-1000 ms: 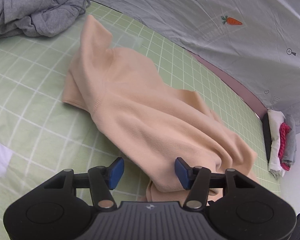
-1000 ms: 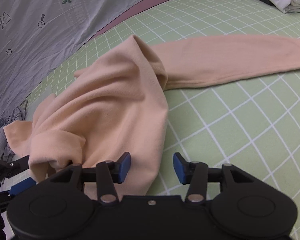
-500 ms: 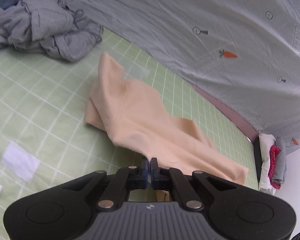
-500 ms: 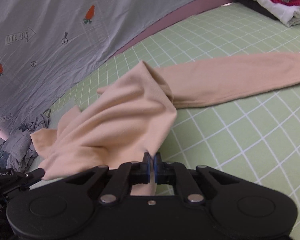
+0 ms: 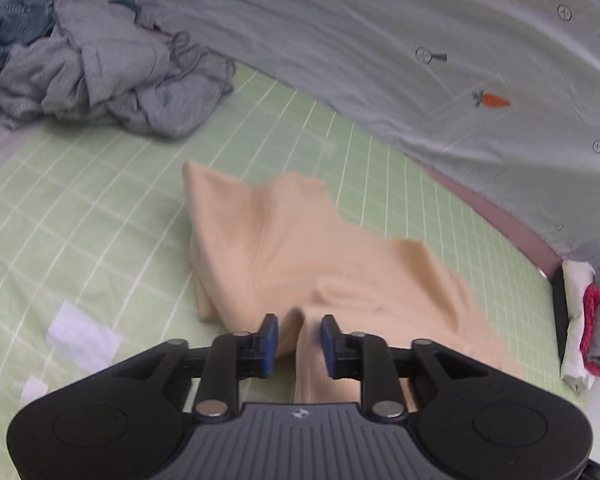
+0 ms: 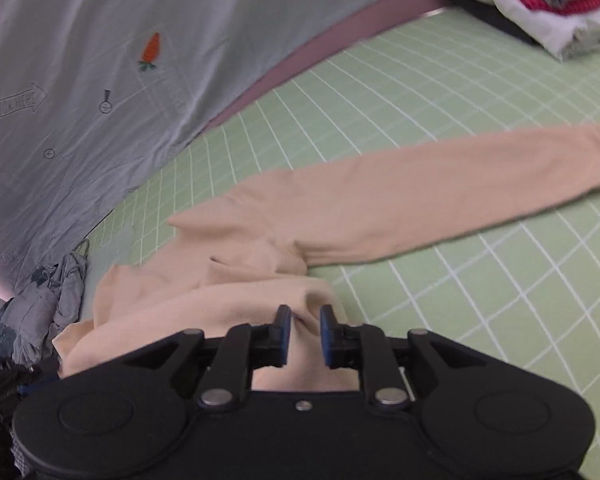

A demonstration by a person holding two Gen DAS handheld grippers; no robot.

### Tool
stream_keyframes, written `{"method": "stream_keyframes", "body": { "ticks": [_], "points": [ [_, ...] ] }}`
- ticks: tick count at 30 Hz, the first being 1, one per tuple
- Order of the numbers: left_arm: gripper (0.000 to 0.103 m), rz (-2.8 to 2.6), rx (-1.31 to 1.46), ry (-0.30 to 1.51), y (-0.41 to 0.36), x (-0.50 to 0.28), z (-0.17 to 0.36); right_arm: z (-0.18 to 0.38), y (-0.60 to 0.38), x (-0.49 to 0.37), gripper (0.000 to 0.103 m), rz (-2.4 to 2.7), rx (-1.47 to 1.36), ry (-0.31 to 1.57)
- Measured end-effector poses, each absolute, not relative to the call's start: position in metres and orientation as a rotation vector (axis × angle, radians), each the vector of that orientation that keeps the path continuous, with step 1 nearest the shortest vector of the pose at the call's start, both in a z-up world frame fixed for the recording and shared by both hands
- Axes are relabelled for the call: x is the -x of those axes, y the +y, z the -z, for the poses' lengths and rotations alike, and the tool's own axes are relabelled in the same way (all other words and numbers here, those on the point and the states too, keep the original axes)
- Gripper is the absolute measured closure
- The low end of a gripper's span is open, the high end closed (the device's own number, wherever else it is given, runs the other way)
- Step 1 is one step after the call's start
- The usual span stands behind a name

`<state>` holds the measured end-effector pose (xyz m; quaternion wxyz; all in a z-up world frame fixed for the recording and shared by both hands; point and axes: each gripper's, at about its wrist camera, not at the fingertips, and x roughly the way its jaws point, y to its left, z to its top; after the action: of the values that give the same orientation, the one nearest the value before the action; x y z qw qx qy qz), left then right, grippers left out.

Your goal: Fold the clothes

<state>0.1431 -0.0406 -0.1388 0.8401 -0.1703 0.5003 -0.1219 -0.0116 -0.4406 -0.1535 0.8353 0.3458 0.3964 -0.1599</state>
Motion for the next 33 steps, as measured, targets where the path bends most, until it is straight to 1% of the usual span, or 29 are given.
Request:
{"method": "stream_keyframes", "body": {
  "ticks": [1,2,3,5,7,10,12,14,16,20,26,29,32,33],
  "points": [
    [0.053,0.261,0.363,1.078,-0.037,-0.135,0.146,0.160,-0.441,0.018,0.049,0.348,-0.772,0.842],
    [0.051,0.261,0.366,1.103,-0.034,-0.127,0.154,0.166,-0.442,0.025,0.042,0.357,-0.813,0.845],
    [0.050,0.260,0.369,1.130,-0.032,-0.120,0.162,0.173,-0.443,0.031,0.037,0.357,-0.860,0.856],
    [0.048,0.254,0.382,1.192,-0.031,-0.111,0.176,0.186,-0.445,0.042,0.036,0.357,-0.955,0.876],
    [0.042,0.269,0.401,1.238,-0.033,-0.106,0.186,0.198,-0.447,0.052,0.031,0.360,-1.063,0.893],
    [0.038,0.284,0.404,1.263,-0.037,-0.100,0.194,0.212,-0.448,0.061,0.029,0.365,-1.202,0.905],
    [0.037,0.277,0.406,1.275,-0.039,-0.097,0.197,0.218,-0.447,0.066,0.028,0.362,-1.280,0.908],
    [0.036,0.272,0.437,1.291,-0.038,-0.095,0.200,0.225,-0.446,0.070,0.024,0.356,-1.352,0.908],
    [0.036,0.272,0.465,1.306,-0.036,-0.092,0.203,0.228,-0.444,0.075,0.020,0.340,-1.403,0.891],
    [0.036,0.272,0.494,1.332,-0.034,-0.089,0.207,0.227,-0.440,0.082,0.016,0.332,-1.431,0.883],
    [0.035,0.281,0.494,1.343,-0.030,-0.082,0.209,0.218,-0.438,0.085,0.015,0.345,-1.351,0.920],
    [0.035,0.287,0.485,1.360,-0.030,-0.076,0.211,0.209,-0.434,0.085,0.016,0.355,-1.218,0.950],
    [0.036,0.301,0.483,1.365,-0.032,-0.069,0.212,0.199,-0.426,0.083,0.023,0.386,-1.054,0.986],
    [0.037,0.304,0.484,1.364,-0.032,-0.067,0.212,0.196,-0.423,0.083,0.027,0.385,-1.007,0.996]
  ]
}}
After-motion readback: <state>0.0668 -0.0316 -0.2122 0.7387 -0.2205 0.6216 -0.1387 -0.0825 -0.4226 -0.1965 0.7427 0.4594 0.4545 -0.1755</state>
